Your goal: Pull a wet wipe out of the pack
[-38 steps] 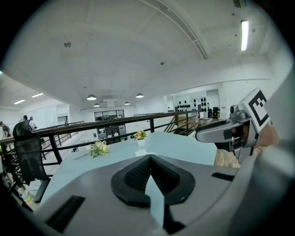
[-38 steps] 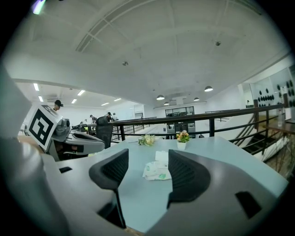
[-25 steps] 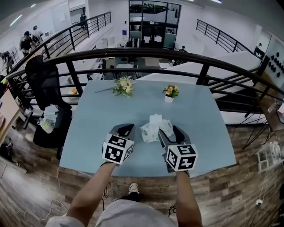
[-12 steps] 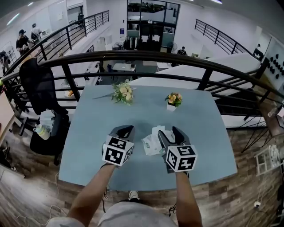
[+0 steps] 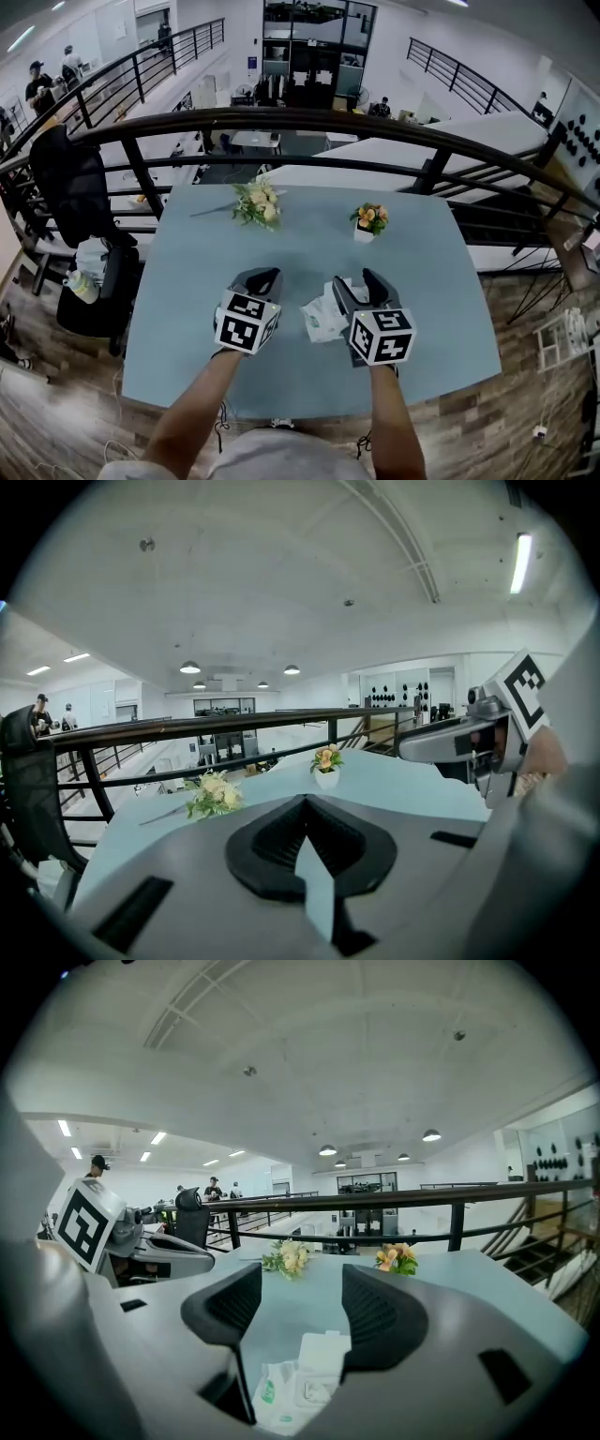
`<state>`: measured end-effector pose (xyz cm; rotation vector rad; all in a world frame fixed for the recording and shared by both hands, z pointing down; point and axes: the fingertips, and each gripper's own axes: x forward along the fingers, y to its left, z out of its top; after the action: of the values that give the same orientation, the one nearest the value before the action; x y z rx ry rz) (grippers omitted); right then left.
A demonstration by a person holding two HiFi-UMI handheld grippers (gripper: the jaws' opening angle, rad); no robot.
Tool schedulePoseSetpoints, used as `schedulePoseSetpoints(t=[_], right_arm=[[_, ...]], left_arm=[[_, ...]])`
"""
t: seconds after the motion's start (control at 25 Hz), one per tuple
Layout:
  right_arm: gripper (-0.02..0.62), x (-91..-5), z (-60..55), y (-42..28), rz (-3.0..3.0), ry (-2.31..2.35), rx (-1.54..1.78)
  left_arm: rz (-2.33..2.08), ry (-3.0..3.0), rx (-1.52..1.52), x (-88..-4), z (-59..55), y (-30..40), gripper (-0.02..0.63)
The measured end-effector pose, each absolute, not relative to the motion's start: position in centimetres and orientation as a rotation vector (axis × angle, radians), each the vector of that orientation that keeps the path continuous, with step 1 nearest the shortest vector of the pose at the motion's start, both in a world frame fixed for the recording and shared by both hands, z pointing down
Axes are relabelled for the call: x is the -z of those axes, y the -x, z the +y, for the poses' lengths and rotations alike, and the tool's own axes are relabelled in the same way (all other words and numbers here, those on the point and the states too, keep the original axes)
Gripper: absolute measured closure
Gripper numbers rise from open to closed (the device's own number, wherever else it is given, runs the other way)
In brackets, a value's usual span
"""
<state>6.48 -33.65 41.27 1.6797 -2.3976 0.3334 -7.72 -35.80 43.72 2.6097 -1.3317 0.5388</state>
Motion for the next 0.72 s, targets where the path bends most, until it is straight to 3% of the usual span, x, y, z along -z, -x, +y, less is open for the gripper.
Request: schedulePoseSetpoints(t=[0.72], right_arm=[[0.344, -41.4, -35.0, -8.5, -2.406, -1.664, -0.323]], left_arm=[[-1.354, -2.594, -0.555, -44.1, -37.0, 6.3, 0.612]])
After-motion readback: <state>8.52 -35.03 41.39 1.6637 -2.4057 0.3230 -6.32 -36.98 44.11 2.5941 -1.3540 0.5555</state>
